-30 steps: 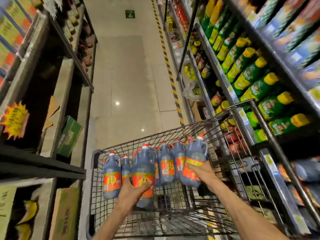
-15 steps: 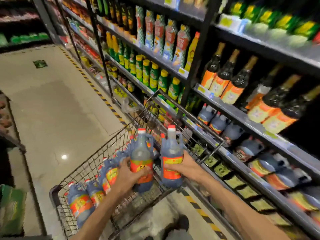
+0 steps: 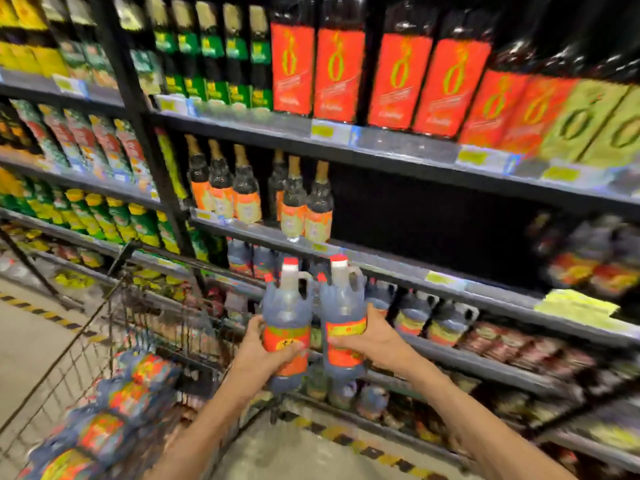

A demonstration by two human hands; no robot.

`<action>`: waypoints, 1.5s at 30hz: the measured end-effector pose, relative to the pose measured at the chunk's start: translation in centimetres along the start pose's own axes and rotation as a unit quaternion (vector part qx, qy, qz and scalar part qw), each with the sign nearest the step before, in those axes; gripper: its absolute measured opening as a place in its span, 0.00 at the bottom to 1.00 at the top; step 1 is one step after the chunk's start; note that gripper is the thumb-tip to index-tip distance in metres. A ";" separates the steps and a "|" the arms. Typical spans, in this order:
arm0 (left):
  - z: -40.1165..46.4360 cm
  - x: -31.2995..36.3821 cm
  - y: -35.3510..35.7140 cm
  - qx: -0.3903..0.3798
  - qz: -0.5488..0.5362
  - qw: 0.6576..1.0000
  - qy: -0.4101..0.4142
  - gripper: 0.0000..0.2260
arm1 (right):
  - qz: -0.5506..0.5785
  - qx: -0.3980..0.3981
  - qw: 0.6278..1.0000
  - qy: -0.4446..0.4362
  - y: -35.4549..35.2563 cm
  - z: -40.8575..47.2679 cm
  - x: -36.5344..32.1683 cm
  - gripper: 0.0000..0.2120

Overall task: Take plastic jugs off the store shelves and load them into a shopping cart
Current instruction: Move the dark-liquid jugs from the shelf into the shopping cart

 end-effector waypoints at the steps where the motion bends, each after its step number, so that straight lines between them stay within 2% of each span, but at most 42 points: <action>1: 0.2 0.8 2.6 -0.016 0.004 1.000 0.004 0.43 | -0.007 0.014 1.000 -0.001 -2.4 -0.9 0.8 0.22; 4: 0.4 3.1 10.5 -0.056 0.008 0.998 0.027 0.37 | 0.004 0.061 0.998 0.004 -9.8 -3.9 3.1 0.17; 6: 0.5 4.2 15.5 -0.073 0.008 0.996 0.045 0.30 | 0.015 0.081 0.997 0.006 -14.2 -6.2 4.5 0.21; 10: 0.0 6.3 24.4 -0.121 -0.007 0.990 0.065 0.34 | 0.020 0.132 0.991 0.025 -22.1 -10.4 7.2 0.22; 13: 0.3 8.0 30.4 -0.165 -0.003 0.983 0.078 0.33 | 0.033 0.176 0.983 0.049 -27.0 -13.1 9.1 0.28; 17: 1.6 10.6 37.8 -0.207 -0.004 0.973 0.100 0.31 | 0.052 0.223 0.972 0.060 -32.9 -15.8 11.1 0.23; 21: 4.8 13.1 43.9 -0.233 -0.010 0.967 0.103 0.33 | 0.081 0.267 0.958 0.063 -38.0 -17.4 12.6 0.30; 27: 11.8 16.3 49.1 -0.223 0.001 0.965 0.139 0.27 | 0.073 0.318 0.941 0.089 -44.0 -17.7 13.3 0.20; 29: 13.7 16.8 50.3 -0.211 0.001 0.967 0.141 0.31 | 0.078 0.326 0.937 0.095 -45.6 -17.2 13.7 0.21; 31: 15.3 17.1 51.7 -0.198 0.020 0.968 0.149 0.39 | 0.083 0.339 0.931 0.103 -47.2 -16.8 13.8 0.28; 33: 16.6 16.7 53.0 -0.186 0.041 0.969 0.158 0.44 | 0.066 0.347 0.930 0.103 -48.1 -16.4 13.5 0.21; 34: 17.0 16.4 53.5 -0.183 0.048 0.969 0.161 0.44 | 0.056 0.348 0.930 0.100 -48.5 -16.2 13.2 0.17; 36: 17.9 15.9 54.5 -0.177 0.071 0.967 0.169 0.40 | 0.044 0.355 0.929 0.093 -49.3 -15.8 12.7 0.16; 42: 19.5 14.2 55.6 -0.195 0.090 0.963 0.163 0.43 | 0.036 0.380 0.921 0.078 -51.3 -15.0 12.5 0.21; 45: 18.6 13.7 56.1 -0.235 0.099 0.954 0.160 0.46 | 0.039 0.402 0.912 0.072 -52.9 -14.4 13.5 0.31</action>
Point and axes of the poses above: each hand's wrist, its own z-axis towards the middle knuckle, its own y-axis out of the palm, x = y × z, the point moved 4 cm from there along z, towards the middle knuckle, and after that the axes turned 9 degrees about y, right-handed, at the moved point
